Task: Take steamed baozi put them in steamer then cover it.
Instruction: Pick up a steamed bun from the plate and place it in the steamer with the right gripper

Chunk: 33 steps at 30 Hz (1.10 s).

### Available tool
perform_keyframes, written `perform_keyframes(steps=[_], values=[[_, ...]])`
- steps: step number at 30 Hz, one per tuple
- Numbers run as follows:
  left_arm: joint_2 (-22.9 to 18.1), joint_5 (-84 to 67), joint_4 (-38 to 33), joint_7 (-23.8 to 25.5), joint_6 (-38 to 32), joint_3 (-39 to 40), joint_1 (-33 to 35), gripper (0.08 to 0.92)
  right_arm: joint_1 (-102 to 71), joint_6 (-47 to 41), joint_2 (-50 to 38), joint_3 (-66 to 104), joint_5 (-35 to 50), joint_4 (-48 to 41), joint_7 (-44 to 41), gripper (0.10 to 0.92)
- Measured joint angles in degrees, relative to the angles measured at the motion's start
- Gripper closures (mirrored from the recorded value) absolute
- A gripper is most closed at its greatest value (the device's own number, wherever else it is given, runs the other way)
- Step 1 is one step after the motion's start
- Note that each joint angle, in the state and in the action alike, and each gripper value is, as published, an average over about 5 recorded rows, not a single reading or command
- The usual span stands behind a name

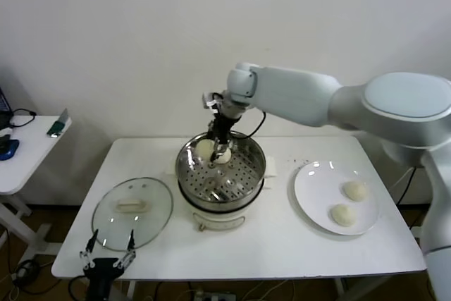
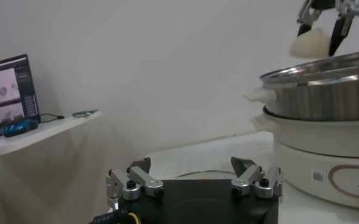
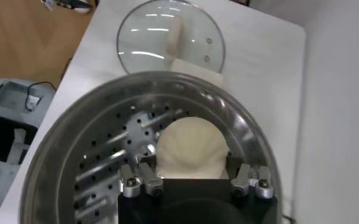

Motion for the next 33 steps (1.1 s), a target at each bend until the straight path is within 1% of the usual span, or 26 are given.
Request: perform_keyframes(steps=[11, 16, 20, 27, 33], values=[[0.25, -0.11, 0.74, -0.03, 0.19, -0.34, -0.71, 0.177, -3.30, -0.12, 2.85, -1.21, -0.06, -2.42, 0.24, 0.296], [0.35, 0.01, 1.04, 0.00, 0.49, -0.33, -1.30, 0.177, -3.45, -0.37, 3.10, -1.45, -0.31, -2.75, 0.25, 0.218], [0.35, 0.10, 1.07, 0.00, 0.63, -0.29, -1.55, 0.177, -3.17, -0.42, 2.76, -1.35, -0.37, -2.38, 0.14, 0.204], [0.35, 0.08, 1.08, -0.12, 0.66, -0.41, -1.55, 0.177, -0.71, -0.58, -0.43, -0.66, -0.36, 0.71, -0.36, 0.202], [0.35, 0.13, 1.00, -0.25, 0.80, -0.39, -1.50, 0.177, 3.28, -1.09, -6.68, -0.75, -0.74, 6.49, -0.23, 0.203]])
